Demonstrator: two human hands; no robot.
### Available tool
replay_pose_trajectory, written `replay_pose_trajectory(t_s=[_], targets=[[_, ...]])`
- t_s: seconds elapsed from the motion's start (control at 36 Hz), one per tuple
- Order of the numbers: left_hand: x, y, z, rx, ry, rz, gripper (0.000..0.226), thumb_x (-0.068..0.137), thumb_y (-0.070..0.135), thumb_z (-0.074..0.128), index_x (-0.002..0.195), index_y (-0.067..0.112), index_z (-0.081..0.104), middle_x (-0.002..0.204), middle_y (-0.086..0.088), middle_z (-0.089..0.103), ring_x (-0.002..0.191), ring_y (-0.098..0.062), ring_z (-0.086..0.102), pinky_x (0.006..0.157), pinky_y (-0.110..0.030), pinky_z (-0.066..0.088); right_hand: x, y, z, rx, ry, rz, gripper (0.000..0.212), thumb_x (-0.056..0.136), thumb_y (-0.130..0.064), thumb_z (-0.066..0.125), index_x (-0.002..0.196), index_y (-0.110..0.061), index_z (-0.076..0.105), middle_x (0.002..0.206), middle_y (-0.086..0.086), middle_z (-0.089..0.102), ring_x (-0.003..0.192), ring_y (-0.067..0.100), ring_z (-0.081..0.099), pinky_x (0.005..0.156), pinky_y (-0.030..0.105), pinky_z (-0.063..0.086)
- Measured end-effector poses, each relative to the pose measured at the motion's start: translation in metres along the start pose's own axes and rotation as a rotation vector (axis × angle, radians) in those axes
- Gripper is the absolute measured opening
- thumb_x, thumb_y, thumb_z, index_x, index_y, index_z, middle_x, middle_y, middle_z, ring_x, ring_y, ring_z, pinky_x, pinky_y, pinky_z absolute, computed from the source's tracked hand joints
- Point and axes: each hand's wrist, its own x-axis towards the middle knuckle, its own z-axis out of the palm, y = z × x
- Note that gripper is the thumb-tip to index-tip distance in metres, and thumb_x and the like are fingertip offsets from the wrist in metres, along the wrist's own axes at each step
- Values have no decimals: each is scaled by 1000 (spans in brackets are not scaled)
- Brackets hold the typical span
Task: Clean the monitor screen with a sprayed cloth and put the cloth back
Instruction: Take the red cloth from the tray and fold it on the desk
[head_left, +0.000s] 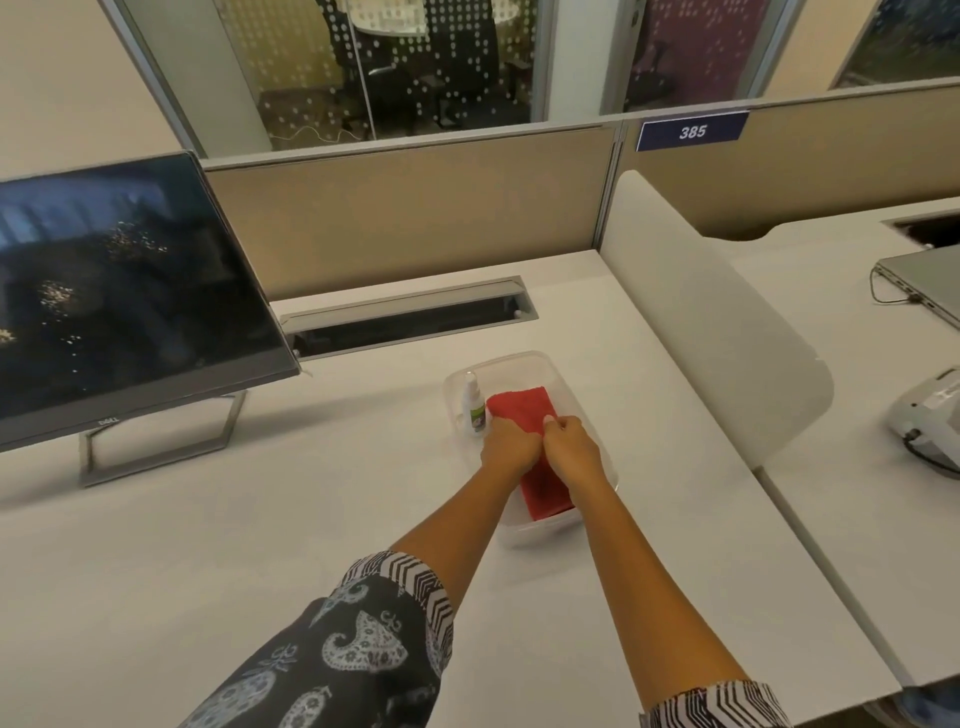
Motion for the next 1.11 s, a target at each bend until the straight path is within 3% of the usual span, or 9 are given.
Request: replay_pose_trajectory(t_s=[0.14, 0.22, 0.33, 0.53, 0.75, 0.89, 0.97, 1.03, 1.11], targets=[[-3, 5, -2, -119, -1, -5, 21, 89, 22, 59, 104, 8, 59, 96, -10, 65, 78, -20, 58, 75, -33, 53, -5, -3, -2, 83, 44, -16, 46, 106, -38, 31, 145, -14, 37, 136, 10, 54, 121, 30, 53, 103, 43, 44], [-8, 10, -3, -156, -19, 33, 18, 87, 23, 60, 99, 10, 60, 97, -9, 67, 85, -23, 63, 81, -38, 56, -8, -8, -4, 113, 71, -37, 44, 106, -35, 31, 144, -14, 38, 136, 11, 54, 120, 30, 54, 105, 43, 44], [-14, 16, -5, -208, -26, 119, 18, 84, 30, 62, 97, 18, 62, 97, -5, 70, 89, -24, 67, 82, -45, 59, -14, -15, -8, 145, 121, -72, 40, 107, -33, 32, 139, -13, 42, 130, 11, 57, 102, 24, 54, 98, 40, 46], [-35, 39, -16, -249, -118, 234, 28, 91, 28, 60, 116, 16, 61, 104, -1, 68, 93, -20, 65, 72, -30, 54, -17, -26, -24, 272, 257, -76, 37, 105, -39, 38, 135, -19, 45, 125, 7, 57, 109, 28, 59, 101, 48, 49], [-63, 35, -89, -385, -142, 327, 29, 95, 23, 56, 121, 13, 59, 111, -4, 66, 98, -21, 61, 85, -37, 50, -53, -53, -8, 348, 281, -242, 39, 102, -42, 46, 135, -22, 43, 116, -3, 53, 99, 20, 56, 86, 36, 48], [-74, 44, -99, -489, -181, 286, 33, 95, 21, 54, 127, 15, 56, 122, -4, 60, 110, -23, 56, 95, -44, 46, -46, -51, -20, 425, 262, -194, 58, 95, -52, 56, 143, -24, 39, 138, 4, 55, 116, 26, 57, 100, 47, 49], [-76, 36, -117, -568, -181, 248, 33, 94, 19, 54, 127, 16, 53, 120, -3, 58, 113, -25, 54, 103, -50, 44, -53, -58, -12, 442, 213, -191, 65, 93, -55, 58, 145, -21, 39, 140, 5, 53, 121, 28, 55, 101, 46, 48], [-77, 25, -133, -606, -186, 245, 29, 93, 17, 54, 122, 18, 54, 115, -1, 58, 111, -24, 54, 101, -49, 44, -62, -64, 0, 466, 161, -209, 62, 91, -55, 59, 140, -19, 47, 134, 3, 57, 118, 26, 57, 93, 42, 50], [-79, 8, -158, -633, -191, 249, 25, 93, 17, 54, 117, 21, 54, 113, 0, 59, 111, -24, 55, 100, -48, 45, -76, -75, 20, 484, 93, -251, 40, 93, -50, 59, 120, -20, 60, 119, 2, 64, 106, 24, 62, 82, 35, 50]])
